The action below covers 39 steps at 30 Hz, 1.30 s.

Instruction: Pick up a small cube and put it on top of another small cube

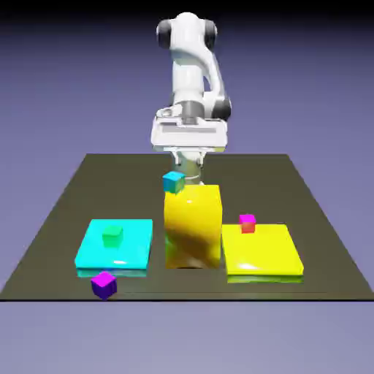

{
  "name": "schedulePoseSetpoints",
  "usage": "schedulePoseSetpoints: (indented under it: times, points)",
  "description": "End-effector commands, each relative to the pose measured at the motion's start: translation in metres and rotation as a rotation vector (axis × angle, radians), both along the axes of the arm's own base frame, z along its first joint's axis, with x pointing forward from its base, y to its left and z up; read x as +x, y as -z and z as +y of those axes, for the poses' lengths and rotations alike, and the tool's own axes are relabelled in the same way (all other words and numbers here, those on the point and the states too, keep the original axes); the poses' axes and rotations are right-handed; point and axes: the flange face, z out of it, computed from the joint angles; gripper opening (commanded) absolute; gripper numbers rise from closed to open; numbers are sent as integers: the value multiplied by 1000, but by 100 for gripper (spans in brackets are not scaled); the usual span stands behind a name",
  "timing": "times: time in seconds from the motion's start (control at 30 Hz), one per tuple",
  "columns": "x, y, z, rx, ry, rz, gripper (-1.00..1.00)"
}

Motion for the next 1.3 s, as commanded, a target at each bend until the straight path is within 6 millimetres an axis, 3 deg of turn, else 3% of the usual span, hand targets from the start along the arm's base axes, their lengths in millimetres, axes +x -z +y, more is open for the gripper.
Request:
schedulePoseSetpoints:
  times: [0.0, 0.3, 0.63, 0.93, 1.27]
  points:
    - [10, 5, -1, -15, -15, 37, 0]
    - [88, 62, -18, -162, -148, 375, 0]
    - [154, 152, -49, -353, -286, 768, 0]
    - [189, 238, -84, -544, -391, 1142, 0]
    - [206, 323, -120, -773, -463, 1578, 0]
